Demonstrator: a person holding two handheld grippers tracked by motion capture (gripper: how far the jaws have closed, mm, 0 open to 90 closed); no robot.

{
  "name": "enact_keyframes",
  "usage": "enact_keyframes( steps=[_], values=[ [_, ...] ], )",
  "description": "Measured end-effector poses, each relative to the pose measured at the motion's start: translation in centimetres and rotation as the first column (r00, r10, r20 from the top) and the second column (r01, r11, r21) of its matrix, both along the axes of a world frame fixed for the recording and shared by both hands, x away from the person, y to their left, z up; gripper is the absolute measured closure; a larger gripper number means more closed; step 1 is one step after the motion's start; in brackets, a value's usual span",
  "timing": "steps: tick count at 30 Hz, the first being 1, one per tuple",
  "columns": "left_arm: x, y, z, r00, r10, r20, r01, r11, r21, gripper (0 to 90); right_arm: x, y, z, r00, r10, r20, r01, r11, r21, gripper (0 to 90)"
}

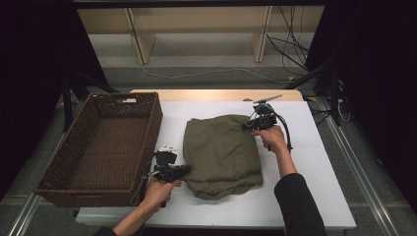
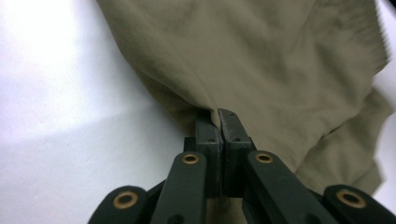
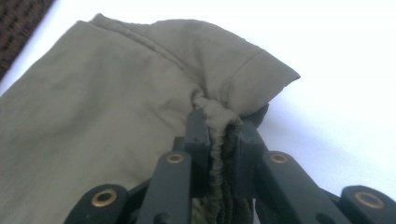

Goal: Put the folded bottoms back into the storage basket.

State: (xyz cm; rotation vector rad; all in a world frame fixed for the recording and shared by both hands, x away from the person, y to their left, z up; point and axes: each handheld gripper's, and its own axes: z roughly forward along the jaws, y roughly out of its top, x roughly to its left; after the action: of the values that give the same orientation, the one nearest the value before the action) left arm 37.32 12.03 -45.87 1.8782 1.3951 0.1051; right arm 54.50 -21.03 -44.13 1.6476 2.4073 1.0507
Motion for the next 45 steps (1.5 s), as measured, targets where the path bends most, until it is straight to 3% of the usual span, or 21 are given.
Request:
enact_keyframes(
  steps=[6,9,12,16,22,27,45],
  values=[
    [-0.1,0.4,1.0,0.9999,0.014,0.004,-0.013,0.9985,-0.054,87.9,-0.4,-0.3,1.1,0.9996,-0.002,0.027,0.001,0.9997,0.026,80.2],
    [-0.2,0.6,1.6,0.9998,0.009,0.018,-0.007,0.9979,-0.064,87.9,-0.7,-0.6,1.7,0.9992,-0.010,0.040,0.007,0.9978,0.066,80.2],
    [-0.2,0.7,2.1,0.9996,0.008,0.028,-0.006,0.9970,-0.077,87.9,-0.9,-0.8,2.4,0.9986,-0.013,0.052,0.009,0.9975,0.071,80.3],
    [-0.2,0.8,2.7,0.9982,0.000,0.060,0.003,0.9982,-0.059,87.9,-1.2,-1.0,3.4,0.9975,-0.016,0.069,0.009,0.9952,0.098,80.3],
    [-0.1,1.5,4.5,0.9957,-0.002,0.093,0.009,0.9968,-0.079,87.9,-1.5,-1.0,4.5,0.9956,-0.025,0.090,0.014,0.9918,0.127,80.3],
    [-0.3,2.0,5.8,0.9906,-0.015,0.136,0.024,0.9979,-0.060,87.9,-1.7,-0.6,5.5,0.9941,-0.029,0.104,0.011,0.9859,0.167,80.3],
    [0.1,4.9,8.6,0.9856,-0.036,0.165,0.056,0.9920,-0.114,87.9,-1.8,1.5,8.6,0.9871,-0.011,0.160,-0.017,0.9847,0.173,80.3]
  ],
)
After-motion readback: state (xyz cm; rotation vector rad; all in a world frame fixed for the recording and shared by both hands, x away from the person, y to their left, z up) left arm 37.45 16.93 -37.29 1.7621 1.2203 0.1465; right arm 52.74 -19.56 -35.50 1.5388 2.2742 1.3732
